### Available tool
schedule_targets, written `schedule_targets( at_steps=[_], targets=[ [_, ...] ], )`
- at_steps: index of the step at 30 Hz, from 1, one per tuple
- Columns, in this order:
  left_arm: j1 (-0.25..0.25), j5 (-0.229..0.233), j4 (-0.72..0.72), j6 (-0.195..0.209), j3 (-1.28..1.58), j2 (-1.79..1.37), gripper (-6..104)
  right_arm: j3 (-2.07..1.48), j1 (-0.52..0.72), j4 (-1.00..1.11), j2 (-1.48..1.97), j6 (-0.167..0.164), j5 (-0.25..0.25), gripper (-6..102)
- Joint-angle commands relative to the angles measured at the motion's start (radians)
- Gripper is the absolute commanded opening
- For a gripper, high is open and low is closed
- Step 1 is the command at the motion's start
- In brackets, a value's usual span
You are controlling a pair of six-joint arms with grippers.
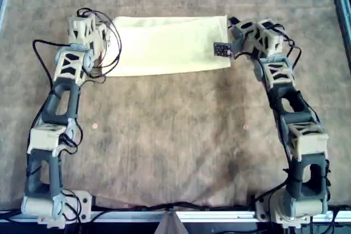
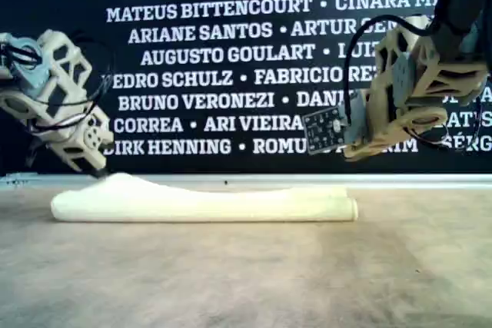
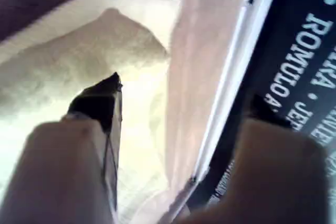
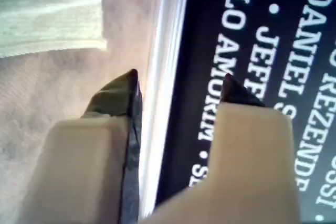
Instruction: Fold a cloth
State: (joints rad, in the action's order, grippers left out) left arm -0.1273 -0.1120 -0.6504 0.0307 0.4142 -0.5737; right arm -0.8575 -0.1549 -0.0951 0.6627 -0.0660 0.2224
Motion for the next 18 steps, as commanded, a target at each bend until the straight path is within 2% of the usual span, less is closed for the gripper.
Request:
schedule_targets(
  at_steps=[1, 7, 11, 14, 18],
  targets=[
    [0.006, -0.008, 0.008, -0.005, -0.055, -0.051, 102, 0.083, 0.008, 0.041, 0.071, -0.005, -0.006, 62],
    [-0.003, -0.006, -0.034, 0.008, -0.052, -0.104, 91, 0.083, 0.008, 0.040, 0.071, -0.005, -0.006, 62],
    [-0.026, -0.011, -0.196, -0.003, -0.066, -0.144, 83, 0.075, 0.006, 0.040, 0.071, -0.005, -0.006, 62],
    [-0.048, -0.011, -0.270, -0.005, -0.071, -0.184, 82, 0.067, 0.006, 0.040, 0.071, -0.005, -0.006, 62],
    [-0.052, -0.011, -0.281, -0.003, -0.069, -0.296, 82, 0.066, 0.006, 0.040, 0.071, -0.005, -0.006, 62]
  ],
)
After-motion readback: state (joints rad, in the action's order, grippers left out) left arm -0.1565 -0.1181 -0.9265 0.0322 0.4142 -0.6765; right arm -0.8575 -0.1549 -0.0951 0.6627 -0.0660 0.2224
